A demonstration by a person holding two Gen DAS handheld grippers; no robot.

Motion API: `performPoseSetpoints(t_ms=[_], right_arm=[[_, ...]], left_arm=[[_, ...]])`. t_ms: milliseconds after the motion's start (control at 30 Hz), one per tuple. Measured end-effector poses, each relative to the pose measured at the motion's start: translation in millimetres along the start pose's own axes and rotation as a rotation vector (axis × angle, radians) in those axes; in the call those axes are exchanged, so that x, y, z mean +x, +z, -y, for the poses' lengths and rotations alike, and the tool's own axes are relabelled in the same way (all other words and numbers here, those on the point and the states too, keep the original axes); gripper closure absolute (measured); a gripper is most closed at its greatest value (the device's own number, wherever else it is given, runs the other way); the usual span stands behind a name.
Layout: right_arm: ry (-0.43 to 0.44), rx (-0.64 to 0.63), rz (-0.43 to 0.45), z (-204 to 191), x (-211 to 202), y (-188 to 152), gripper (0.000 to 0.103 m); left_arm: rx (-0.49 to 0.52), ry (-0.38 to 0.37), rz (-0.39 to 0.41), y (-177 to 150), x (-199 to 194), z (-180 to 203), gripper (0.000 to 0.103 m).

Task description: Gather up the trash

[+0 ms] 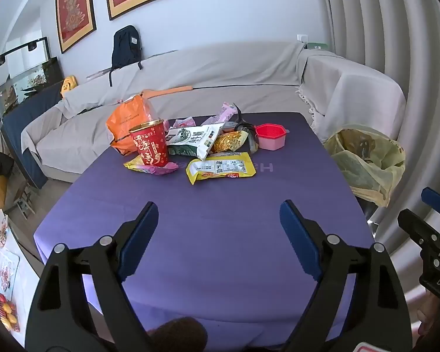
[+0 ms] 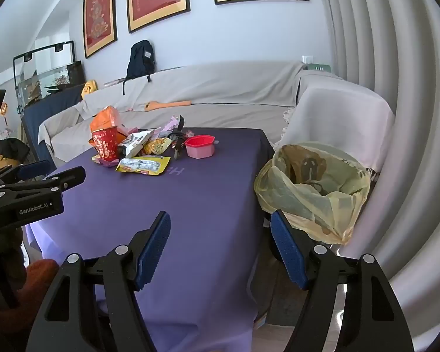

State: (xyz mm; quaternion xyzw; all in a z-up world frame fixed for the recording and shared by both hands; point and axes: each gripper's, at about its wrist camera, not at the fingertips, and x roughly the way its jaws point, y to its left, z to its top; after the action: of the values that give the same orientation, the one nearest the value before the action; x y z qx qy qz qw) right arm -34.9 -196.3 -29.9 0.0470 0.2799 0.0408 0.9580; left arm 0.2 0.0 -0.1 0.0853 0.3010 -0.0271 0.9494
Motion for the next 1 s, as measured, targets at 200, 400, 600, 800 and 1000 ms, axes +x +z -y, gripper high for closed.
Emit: performPoseSetpoints(t_ms=[200, 400, 600, 800, 1000], right_arm=[[0.000, -0.003, 0.005, -0.2, -0.5, 0.0, 0.036], [0.002, -0.001, 0.005, 0.0, -0.4, 0.1, 0.036], [0.001, 0.001, 0.007, 0.8, -1.4, 0.5, 0.036], [-0.001, 0.004, 0.008, 3.2, -1.0, -0.4, 0.036], [-0.003, 0.001, 0.008, 1.9, -1.3, 2.4, 0.036]], left_arm=[[-0.003, -0.004, -0.001, 0.2, -0.1, 0.0, 0.022], [-0.005, -0.003, -0.001, 0.2, 0.4, -0.3, 0.022], [-0.007, -0.002, -0.001, 0.2, -0.1, -0.3, 0.022], [-0.007, -0.001, 0.000, 0.7, 0.5, -4.4, 0.022], [-0.009, -0.002, 0.001, 0.5, -0.4, -7.8, 0.022]])
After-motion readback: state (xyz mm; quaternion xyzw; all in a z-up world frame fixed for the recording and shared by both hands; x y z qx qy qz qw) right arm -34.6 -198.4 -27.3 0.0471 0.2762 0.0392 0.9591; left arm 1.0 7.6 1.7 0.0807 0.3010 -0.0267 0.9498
